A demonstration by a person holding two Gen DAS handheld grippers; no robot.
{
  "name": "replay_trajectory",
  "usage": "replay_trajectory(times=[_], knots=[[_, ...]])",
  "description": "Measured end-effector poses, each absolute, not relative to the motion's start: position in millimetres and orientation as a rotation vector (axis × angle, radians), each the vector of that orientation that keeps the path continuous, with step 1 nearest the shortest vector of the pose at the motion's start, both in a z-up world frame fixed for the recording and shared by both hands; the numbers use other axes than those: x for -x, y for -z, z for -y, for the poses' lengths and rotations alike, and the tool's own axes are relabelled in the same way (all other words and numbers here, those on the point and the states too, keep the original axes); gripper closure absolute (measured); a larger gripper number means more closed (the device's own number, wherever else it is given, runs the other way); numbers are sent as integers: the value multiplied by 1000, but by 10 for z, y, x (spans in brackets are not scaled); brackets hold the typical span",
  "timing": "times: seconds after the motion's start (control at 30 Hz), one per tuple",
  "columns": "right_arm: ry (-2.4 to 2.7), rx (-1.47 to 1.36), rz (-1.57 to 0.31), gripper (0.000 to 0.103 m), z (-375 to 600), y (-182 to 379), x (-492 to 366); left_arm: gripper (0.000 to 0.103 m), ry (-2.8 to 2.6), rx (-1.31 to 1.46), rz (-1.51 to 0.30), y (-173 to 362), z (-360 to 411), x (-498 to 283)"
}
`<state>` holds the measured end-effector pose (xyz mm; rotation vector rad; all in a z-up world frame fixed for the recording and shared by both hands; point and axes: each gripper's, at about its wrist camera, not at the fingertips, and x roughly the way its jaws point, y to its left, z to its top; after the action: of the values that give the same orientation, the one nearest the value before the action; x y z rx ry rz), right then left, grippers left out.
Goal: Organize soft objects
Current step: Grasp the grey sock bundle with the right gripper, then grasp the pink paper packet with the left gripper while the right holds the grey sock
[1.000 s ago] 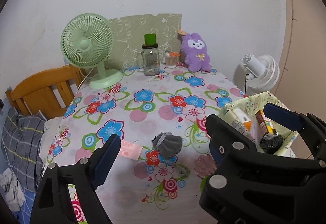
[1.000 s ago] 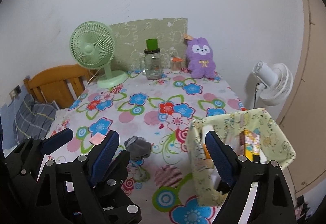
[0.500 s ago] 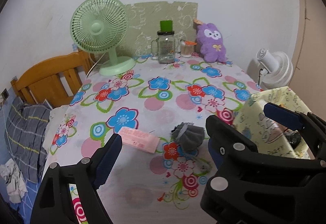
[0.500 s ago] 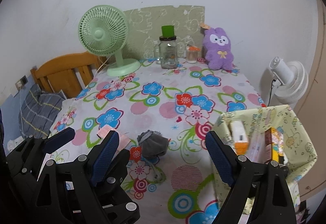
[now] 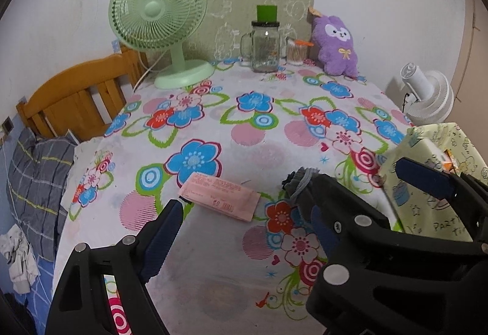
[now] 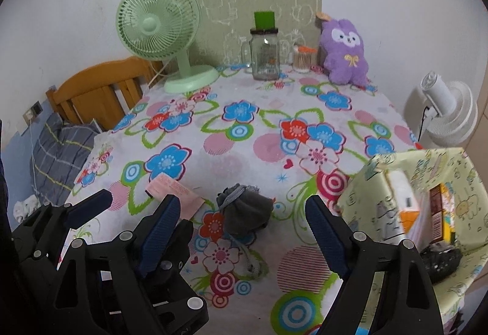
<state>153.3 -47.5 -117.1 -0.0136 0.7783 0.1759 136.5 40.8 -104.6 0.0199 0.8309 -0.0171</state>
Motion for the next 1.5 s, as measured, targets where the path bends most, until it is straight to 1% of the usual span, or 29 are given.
replay_trajectory(times=[0.13, 0.63, 0.7, 0.8, 0.93, 1.07, 1.5], knots=[[-180, 10, -816, 20, 444, 1281, -1625, 16, 10, -10, -860, 1142, -450, -1426], [-159, -15, -920, 24, 384, 1648, -1961, 16, -1, 15, -955, 1465, -539, -1710], [-159, -17, -930, 26, 377, 1685, -2000, 16, -3, 15, -967, 1503, -545, -1749], [-158, -16, -951, 33, 361, 1744, -2064, 16, -3, 10, -989, 1566, -547, -1807], [-157, -7, -970, 45, 353, 1802, -2130, 16, -6, 12, -1001, 1615, -554, -1858], [-153, -9, -955, 49, 359, 1803, -2157, 16, -17, 27, -1017, 1655, -583, -1915], [-103, -52, -934, 50, 441, 1781, -2309, 16, -40, 44, -1040, 1724, -587, -2163]])
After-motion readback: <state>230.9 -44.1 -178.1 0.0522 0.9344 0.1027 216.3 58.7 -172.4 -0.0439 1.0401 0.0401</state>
